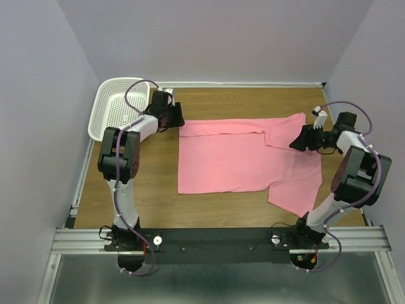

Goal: Fold and stack the t-shirts

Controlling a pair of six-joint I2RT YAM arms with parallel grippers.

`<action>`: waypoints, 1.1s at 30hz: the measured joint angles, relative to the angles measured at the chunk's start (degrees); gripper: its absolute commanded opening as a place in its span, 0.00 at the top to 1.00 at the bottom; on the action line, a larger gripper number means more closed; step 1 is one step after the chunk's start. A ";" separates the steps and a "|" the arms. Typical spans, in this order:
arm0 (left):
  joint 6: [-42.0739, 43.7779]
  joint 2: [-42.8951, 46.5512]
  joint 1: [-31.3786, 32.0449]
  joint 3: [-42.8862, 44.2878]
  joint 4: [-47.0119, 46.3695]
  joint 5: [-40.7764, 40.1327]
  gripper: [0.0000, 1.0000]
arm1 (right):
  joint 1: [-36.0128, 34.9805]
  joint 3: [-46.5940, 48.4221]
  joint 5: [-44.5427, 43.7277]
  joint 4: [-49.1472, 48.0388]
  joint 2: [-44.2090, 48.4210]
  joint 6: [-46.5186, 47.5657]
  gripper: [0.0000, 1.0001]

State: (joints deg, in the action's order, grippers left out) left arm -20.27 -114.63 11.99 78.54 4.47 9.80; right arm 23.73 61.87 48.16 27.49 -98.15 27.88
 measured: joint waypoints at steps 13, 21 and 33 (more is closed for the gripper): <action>2.97 -8.13 0.15 7.98 7.26 2.95 0.90 | 1.29 0.00 3.02 -0.09 0.00 -0.92 0.34; 2.82 -14.25 0.11 17.97 10.62 4.63 1.00 | 2.19 0.11 3.58 -0.07 0.00 -0.98 0.34; -0.87 -23.93 -2.29 40.09 18.99 -0.48 1.00 | 2.64 5.40 -0.59 -1.40 -3.45 -2.80 0.34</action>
State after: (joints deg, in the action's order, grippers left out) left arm -21.15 -138.56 9.69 118.63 23.46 9.32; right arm 26.37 67.26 47.57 26.09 -101.60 25.08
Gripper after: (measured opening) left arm 0.008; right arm 0.659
